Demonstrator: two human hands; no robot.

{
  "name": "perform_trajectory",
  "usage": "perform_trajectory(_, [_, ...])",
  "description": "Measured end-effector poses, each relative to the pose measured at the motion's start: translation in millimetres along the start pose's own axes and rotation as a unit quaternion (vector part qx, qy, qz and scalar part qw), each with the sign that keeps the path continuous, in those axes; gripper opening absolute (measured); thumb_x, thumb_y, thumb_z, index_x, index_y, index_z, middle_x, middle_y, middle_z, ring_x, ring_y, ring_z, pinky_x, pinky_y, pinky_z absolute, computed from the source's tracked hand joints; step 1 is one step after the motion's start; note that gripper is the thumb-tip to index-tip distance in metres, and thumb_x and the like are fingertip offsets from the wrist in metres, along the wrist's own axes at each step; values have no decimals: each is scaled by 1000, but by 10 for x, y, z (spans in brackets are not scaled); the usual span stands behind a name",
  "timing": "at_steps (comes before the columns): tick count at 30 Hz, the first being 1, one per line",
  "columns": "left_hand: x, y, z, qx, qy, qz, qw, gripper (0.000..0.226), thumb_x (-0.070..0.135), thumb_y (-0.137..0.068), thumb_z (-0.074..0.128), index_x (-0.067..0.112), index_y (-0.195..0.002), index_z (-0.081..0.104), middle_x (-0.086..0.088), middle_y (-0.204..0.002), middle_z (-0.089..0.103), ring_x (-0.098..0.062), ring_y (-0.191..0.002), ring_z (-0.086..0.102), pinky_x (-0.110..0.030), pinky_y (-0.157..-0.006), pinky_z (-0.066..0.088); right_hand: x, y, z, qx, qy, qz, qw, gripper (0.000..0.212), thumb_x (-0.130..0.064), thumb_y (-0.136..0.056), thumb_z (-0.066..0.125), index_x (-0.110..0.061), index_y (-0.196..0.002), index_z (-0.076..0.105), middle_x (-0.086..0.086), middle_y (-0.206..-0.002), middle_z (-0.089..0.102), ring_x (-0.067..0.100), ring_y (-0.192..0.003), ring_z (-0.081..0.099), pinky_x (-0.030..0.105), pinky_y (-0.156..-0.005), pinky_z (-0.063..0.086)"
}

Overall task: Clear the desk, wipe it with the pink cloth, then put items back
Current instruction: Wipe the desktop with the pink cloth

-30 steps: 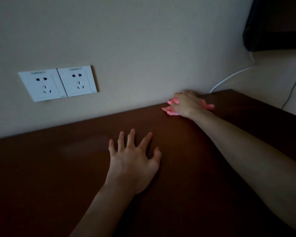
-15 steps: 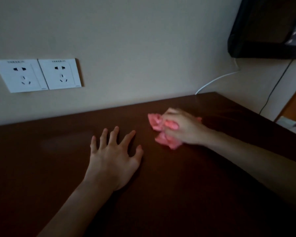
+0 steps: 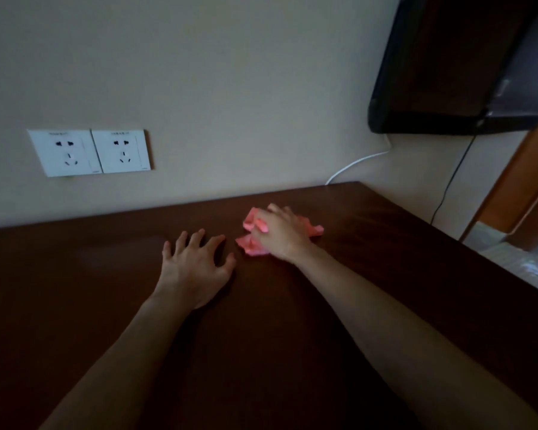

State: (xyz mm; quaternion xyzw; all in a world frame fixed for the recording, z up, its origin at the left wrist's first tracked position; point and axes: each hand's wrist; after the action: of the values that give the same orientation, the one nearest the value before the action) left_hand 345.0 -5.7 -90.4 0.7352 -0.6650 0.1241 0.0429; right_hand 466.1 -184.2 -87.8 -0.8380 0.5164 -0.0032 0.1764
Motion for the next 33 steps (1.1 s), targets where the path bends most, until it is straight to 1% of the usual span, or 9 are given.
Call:
perform_trajectory(2, [54,130,-79,49,-12,19,999,63,59,-90,30,34,-145,50,-4,-149,48,-29,-142,37,-50,-116,29,-116,586,-157,0,3,-23,1000,38,-43,-95,56,-26,-129,62,5,-127,56,34,-116,53,39,-92,41])
perform_trajectory(5, [225,414,-177,47,-16,35,998,54,49,-90,41,28,-138,56,-4,-138,54,-30,-129,49,-45,-107,40,-204,1549,-424,13,-37,-93,995,25,-42,-89,58,-25,-106,66,-2,-111,59,26,-101,57,38,-86,45])
perform_trajectory(8, [417,863,-115,19,18,70,997,56,55,-91,42,35,-143,49,-2,-146,47,-30,-136,43,-45,-111,37,-251,2546,-701,-41,-78,-147,985,27,-47,-88,56,-36,-111,64,-19,-119,54,5,-107,49,27,-90,37])
perform_trajectory(10, [496,1142,-24,9,9,97,995,59,60,-94,35,41,-150,38,-1,-158,34,-28,-148,28,-48,-120,25,-198,2885,-822,-64,-101,-139,983,29,-49,-88,56,-42,-116,64,-26,-126,52,-3,-114,46,24,-98,35])
perform_trajectory(14, [490,1334,90,-27,5,88,996,60,63,-99,30,45,-156,25,1,-167,20,-25,-155,10,-48,-126,7,87,2333,-708,-5,-59,-49,997,28,-50,-95,55,-38,-117,68,-12,-122,58,17,-112,57,41,-95,47])
perform_trajectory(19, [505,1356,-4,-51,8,99,994,61,63,-100,27,42,-158,22,1,-168,16,-25,-156,6,-49,-126,4,175,1484,-502,42,-11,107,993,31,-37,-95,56,-37,-125,66,1,-126,58,31,-121,53,38,-94,41])
perform_trajectory(23, [511,1363,9,-54,10,96,994,62,62,-100,28,42,-158,21,1,-169,13,-25,-156,4,-49,-126,2,44,1957,-589,30,-9,45,998,36,-41,-93,58,-33,-128,63,-1,-123,59,29,-114,56,39,-93,42])
perform_trajectory(28, [505,1367,25,-59,-1,96,994,62,61,-101,27,41,-159,19,-1,-170,11,-26,-156,2,-49,-126,1,-75,2962,-796,-6,-66,-58,996,17,-40,-96,59,-37,-109,69,-22,-114,57,0,-105,51,31,-94,43])
perform_trajectory(33, [524,1346,34,-63,-16,96,993,62,61,-101,25,40,-159,19,-4,-170,11,-29,-156,3,-52,-125,2,62,2632,-740,9,-68,-20,997,22,-48,-96,57,-38,-111,69,-17,-115,59,8,-106,56,40,-94,47])
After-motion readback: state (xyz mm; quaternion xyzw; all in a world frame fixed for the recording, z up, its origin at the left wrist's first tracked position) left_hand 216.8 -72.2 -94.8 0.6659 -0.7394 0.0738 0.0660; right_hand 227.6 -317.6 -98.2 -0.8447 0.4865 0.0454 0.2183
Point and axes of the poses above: each hand's wrist, its own y-axis away from the middle knuckle, its own z-axis out of the palm, x = y × z
